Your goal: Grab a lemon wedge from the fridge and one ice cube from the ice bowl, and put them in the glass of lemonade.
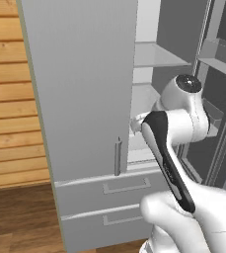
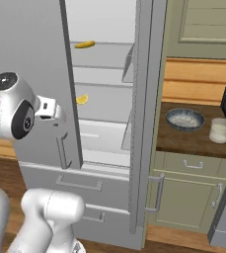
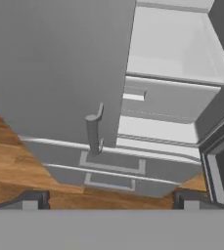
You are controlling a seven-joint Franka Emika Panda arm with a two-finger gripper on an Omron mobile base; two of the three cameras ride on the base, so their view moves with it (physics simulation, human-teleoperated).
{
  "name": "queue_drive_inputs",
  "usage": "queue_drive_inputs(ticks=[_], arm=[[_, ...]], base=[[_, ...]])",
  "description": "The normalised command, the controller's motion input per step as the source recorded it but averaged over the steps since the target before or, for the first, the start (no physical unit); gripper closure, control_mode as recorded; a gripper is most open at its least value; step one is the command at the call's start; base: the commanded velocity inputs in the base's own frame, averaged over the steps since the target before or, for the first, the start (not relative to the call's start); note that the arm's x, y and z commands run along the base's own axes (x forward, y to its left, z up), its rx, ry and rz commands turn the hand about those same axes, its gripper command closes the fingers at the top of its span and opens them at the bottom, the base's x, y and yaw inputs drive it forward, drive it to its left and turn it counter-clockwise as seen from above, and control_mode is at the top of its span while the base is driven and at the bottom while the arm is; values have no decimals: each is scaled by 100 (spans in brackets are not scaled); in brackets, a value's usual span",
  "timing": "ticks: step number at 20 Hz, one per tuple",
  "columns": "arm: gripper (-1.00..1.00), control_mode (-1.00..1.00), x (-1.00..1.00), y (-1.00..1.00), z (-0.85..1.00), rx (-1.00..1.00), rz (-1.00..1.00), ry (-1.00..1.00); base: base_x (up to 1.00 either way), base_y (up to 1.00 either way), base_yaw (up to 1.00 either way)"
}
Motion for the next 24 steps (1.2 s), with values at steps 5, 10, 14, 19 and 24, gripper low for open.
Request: queue_drive_inputs(ticks=[5, 10, 14, 19, 24], arm=[[-100, -100, -43, 24, -51, 0, 9, -26], [-100, -100, 74, 54, -46, -1, 6, 16], [-100, -100, 95, 36, 0, -6, -1, 34], [-100, -100, 29, -7, -2, 0, -18, 14], [-100, -100, 0, -8, -59, 0, -23, 0]], base=[[0, 0, 0], [0, 0, 0], [0, 0, 0], [0, 0, 0], [0, 0, 0]])
